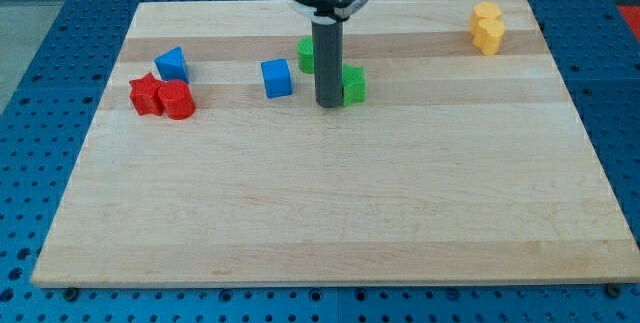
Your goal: Point your arm at the blue cube
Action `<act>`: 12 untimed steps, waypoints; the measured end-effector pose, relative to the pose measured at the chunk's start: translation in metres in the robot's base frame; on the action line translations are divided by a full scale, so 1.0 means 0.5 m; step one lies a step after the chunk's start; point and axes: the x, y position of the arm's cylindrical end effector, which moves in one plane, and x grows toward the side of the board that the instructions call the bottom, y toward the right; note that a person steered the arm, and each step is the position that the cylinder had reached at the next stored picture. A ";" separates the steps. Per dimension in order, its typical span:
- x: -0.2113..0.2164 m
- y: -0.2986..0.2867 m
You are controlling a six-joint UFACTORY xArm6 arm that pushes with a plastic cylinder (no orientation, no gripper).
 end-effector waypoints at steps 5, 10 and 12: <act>0.127 -0.065; -0.009 -0.272; -0.038 -0.272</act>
